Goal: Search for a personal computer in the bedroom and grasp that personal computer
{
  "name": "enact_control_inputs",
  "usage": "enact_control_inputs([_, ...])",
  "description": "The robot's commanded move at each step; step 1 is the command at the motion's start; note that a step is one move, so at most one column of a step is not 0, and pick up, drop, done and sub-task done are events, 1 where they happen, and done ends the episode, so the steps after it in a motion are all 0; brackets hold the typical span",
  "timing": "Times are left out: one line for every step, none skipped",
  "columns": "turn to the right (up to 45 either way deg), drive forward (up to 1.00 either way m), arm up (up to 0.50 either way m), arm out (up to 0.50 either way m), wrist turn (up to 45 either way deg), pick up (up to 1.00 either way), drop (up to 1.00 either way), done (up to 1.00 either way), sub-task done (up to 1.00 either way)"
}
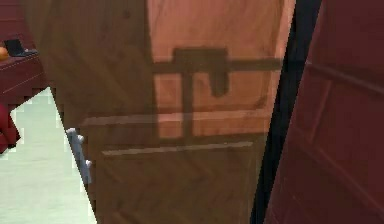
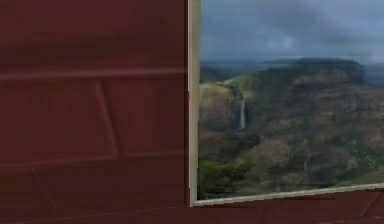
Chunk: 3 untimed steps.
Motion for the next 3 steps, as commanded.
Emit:
enact_control_inputs([-45.0, 0.0, 0.0, 0.0, 0.0, 0.0, 0.0, 0.0, 0.0])
enact_control_inputs([-9.0, 0.0, 0.0, 0.0, 0.0, 0.0, 0.0, 0.0, 0.0])
enact_control_inputs([0.0, 0.45, 0.0, 0.0, 0.0, 0.0, 0.0, 0.0, 0.0])
